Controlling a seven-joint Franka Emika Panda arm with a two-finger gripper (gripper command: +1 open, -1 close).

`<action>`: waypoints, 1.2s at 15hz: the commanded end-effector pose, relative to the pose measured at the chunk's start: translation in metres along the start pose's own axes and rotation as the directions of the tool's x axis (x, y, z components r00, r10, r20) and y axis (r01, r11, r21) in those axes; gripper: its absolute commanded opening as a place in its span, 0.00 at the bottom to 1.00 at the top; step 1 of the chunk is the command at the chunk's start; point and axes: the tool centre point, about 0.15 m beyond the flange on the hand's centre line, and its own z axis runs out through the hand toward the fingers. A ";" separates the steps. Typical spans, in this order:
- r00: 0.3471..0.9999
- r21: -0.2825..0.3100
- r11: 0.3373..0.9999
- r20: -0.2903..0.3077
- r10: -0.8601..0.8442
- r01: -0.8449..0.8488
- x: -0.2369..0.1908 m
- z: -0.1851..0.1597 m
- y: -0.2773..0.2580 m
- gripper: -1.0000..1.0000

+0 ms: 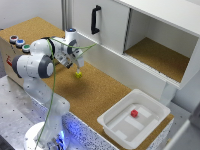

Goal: Go push the yellow block to the right

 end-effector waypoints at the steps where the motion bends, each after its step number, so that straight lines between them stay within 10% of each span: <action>1: 1.000 -0.020 1.000 -0.011 0.012 -0.012 -0.002 0.005 0.001 1.00; 6: 1.000 -0.020 1.000 -0.011 0.012 -0.012 -0.002 0.005 0.001 1.00; 13: 0.997 0.251 0.966 -0.042 -0.059 0.068 -0.003 0.012 -0.047 1.00; 18: 0.993 0.341 0.932 -0.036 -0.116 0.122 0.006 0.023 -0.060 1.00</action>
